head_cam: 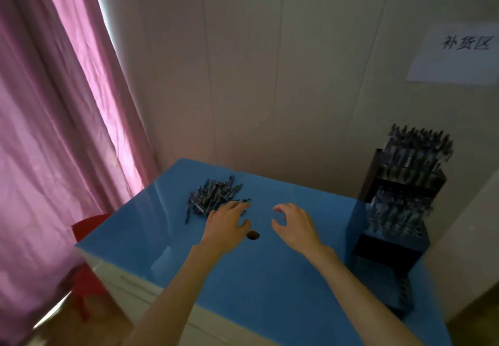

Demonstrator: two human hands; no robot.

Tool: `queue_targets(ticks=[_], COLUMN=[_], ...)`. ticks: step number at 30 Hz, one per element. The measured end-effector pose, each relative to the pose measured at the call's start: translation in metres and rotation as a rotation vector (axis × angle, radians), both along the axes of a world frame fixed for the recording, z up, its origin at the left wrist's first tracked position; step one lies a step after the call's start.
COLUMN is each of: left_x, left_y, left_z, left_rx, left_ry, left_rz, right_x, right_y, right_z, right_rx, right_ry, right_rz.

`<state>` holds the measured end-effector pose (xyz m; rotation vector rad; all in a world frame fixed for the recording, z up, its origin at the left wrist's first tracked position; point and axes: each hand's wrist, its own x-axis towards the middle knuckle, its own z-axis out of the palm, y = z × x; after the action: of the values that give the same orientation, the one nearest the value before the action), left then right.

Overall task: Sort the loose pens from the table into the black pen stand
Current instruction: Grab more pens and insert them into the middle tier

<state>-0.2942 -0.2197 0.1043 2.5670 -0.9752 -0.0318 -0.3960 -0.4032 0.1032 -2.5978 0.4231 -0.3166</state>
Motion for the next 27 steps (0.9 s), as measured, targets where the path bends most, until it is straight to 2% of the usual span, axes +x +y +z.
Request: queue_targets(ticks=[14,27], left_x=[0.129,0.220], left_y=[0.176,0.167], left_z=[-0.022,-0.060], left_rx=[-0.036,0.006], left_ry=[0.061,0.196], left_rz=[0.042,0.055], right_x=[0.112,0.188], right_y=[0.153,0.155], right_z=[-0.023,-0.065], right_rx=[0.071,0.087], right_ry=[0.005,0.084], right_rz=[-0.060,-0.131])
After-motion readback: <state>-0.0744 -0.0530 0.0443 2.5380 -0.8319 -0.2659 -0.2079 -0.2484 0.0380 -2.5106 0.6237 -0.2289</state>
